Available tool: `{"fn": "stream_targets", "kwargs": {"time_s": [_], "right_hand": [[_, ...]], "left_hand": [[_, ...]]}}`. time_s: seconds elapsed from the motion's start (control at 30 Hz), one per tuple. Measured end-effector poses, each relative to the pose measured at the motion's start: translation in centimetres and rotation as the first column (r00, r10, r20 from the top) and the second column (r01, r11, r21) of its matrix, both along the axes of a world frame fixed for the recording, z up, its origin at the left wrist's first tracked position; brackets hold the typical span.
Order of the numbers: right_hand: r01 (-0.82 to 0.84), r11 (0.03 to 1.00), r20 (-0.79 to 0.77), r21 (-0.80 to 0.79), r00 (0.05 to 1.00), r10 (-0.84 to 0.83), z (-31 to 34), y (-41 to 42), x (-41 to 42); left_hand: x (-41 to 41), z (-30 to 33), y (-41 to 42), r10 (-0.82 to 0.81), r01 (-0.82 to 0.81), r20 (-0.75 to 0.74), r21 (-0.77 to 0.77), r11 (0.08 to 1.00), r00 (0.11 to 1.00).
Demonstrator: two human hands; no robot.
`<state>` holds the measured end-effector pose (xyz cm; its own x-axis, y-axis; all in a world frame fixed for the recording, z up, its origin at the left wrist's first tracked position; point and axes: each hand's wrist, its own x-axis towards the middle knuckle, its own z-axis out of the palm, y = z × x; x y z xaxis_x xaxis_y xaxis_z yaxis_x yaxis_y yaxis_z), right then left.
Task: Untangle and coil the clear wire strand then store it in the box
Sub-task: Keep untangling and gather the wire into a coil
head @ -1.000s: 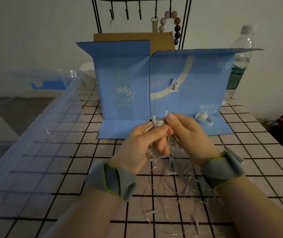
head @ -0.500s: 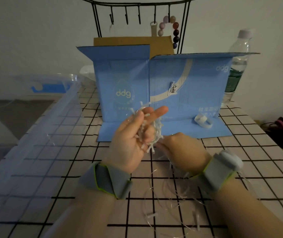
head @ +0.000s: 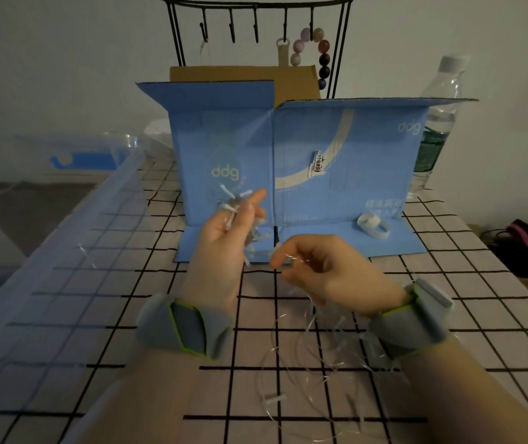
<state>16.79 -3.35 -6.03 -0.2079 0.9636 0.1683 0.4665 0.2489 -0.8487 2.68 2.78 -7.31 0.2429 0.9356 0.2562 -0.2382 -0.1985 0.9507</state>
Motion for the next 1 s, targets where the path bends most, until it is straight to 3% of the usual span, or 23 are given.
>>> {"fn": "stream_targets", "kwargs": {"time_s": [0.1, 0.27, 0.57, 0.73, 0.87, 1.0], "right_hand": [[-0.060, 0.995, -0.084, -0.076, 0.995, 0.053, 0.1, -0.1, 0.5], [-0.116, 0.990, -0.299, -0.081, 0.950, 0.087, 0.4, -0.3, 0.9], [0.098, 0.990, -0.469, -0.102, 0.873, -0.135, 0.5, 0.1, 2.1], [0.253, 0.961, -0.460, -0.108, 0.845, -0.274, 0.4, 0.4, 2.5], [0.186, 0.967, -0.508, -0.175, 0.824, -0.251, 0.4, 0.3, 3.2], [0.067, 0.965, -0.590, -0.253, 0.780, -0.209, 0.6, 0.3, 3.9]], "left_hand": [[-0.2, -0.1, -0.3, 0.032, -0.003, -0.203, 0.141, 0.990, 0.979], [-0.2, -0.2, -0.7, 0.064, 0.037, -0.391, 0.245, 0.969, 0.918], [-0.4, 0.3, -1.2, -0.002, 0.087, -0.431, 0.177, 0.980, 0.902], [-0.4, -0.2, -0.8, 0.014, 0.119, -0.547, 0.207, 0.971, 0.837], [-0.1, 0.2, -1.0, -0.021, 0.092, -0.475, 0.126, 0.988, 0.880], [-0.8, 0.5, -0.4, -0.165, 0.156, -0.085, -0.106, 0.982, 0.983]]}}
